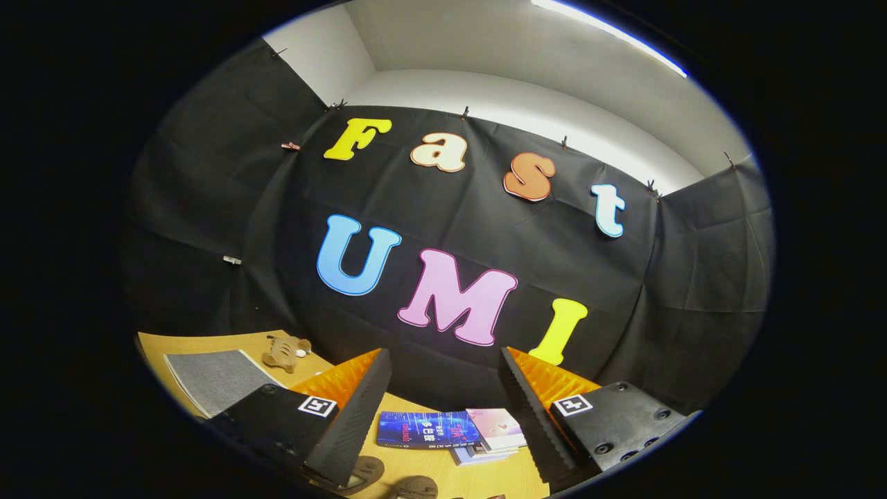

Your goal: Open the storage box then place both shoes into the box .Put the left shoe in first, then the right shoe, with the right side of both shoes facing outward in a uniform manner.

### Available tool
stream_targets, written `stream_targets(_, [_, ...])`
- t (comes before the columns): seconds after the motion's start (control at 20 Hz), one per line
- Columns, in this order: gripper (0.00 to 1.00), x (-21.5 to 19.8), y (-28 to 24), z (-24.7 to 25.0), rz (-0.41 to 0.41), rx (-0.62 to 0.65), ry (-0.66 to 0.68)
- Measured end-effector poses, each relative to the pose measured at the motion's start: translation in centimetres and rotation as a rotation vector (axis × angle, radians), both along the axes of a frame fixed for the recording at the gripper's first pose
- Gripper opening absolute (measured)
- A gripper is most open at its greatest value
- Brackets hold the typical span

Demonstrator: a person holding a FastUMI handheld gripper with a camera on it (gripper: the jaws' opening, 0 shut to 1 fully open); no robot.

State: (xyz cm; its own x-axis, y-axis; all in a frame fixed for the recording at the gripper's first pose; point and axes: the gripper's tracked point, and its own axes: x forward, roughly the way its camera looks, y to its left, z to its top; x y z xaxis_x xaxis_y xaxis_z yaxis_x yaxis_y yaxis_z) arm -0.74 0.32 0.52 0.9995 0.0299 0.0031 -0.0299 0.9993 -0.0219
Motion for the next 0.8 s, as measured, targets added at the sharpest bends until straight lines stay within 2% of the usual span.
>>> stream_targets(0.15, [0.97,0.1,0.6,0.2,0.023,0.011,-0.001])
stream_targets(0.35, [0.97,0.4,3.7,-1.1,0.149,0.066,0.03])
stream_targets(0.6, [0.97,0.7,9.1,-4.2,0.365,0.304,0.163])
stream_targets(0.8, [0.97,0.9,13.1,-6.8,0.527,0.604,0.283])
